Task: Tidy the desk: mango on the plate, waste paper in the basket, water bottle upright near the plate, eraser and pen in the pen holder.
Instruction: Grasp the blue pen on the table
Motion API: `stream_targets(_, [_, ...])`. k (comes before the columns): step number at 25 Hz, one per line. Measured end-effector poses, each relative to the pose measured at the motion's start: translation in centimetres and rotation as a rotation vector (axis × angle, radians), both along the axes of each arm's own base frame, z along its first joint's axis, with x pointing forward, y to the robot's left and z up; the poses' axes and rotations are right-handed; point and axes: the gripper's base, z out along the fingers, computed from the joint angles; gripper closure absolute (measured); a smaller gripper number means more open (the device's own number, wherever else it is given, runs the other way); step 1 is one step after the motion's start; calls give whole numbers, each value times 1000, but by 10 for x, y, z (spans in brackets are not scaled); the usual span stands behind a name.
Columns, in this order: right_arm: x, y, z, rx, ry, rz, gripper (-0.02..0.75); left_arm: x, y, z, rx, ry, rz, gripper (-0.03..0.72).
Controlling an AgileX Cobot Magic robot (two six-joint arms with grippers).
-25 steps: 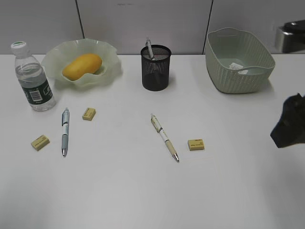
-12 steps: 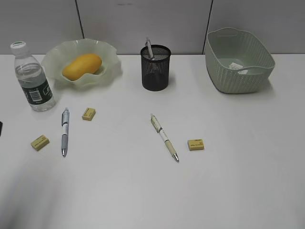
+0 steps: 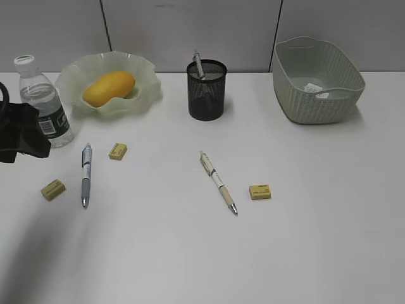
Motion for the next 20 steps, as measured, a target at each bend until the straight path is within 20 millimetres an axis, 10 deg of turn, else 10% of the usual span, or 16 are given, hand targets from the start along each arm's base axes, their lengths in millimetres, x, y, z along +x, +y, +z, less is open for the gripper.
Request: stream_targets(20, [-4,-3,-2,-23,29,-4,240,85,-39,-64,96,211,75,280])
